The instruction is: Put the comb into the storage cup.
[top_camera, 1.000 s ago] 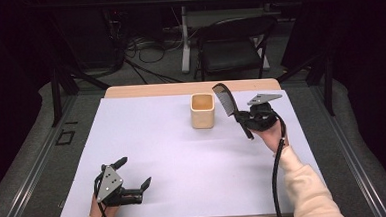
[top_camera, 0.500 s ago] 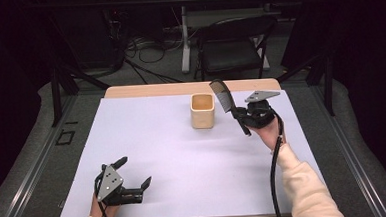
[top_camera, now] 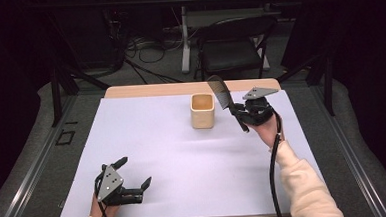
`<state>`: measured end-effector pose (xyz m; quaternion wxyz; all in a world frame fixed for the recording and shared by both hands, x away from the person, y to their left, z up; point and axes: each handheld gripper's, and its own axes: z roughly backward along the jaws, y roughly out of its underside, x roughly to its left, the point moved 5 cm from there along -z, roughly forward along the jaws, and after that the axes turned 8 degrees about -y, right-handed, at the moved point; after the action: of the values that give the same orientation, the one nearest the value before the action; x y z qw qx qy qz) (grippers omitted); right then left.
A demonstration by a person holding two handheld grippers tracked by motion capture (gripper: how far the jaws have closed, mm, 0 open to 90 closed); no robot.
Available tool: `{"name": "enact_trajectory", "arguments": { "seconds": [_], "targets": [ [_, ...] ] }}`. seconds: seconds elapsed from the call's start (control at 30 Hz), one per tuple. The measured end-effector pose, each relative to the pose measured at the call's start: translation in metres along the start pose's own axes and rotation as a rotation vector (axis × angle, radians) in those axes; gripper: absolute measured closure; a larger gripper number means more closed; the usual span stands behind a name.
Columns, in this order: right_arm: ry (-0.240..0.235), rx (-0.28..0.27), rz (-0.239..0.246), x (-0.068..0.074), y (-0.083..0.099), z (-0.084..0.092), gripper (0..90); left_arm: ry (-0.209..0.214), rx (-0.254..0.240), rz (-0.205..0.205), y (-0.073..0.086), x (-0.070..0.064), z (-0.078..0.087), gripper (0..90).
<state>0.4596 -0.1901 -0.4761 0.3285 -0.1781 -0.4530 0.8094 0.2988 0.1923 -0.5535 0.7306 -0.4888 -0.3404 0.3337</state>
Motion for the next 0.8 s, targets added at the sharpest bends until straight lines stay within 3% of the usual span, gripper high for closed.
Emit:
{"name": "enact_trajectory", "arguments": {
  "seconds": [0.8],
  "targets": [
    [0.006,-0.021,0.027,0.0,-0.014,-0.005,71.7,0.003,-0.001,0.0,-0.001,0.0,-0.002,0.1]
  ]
}}
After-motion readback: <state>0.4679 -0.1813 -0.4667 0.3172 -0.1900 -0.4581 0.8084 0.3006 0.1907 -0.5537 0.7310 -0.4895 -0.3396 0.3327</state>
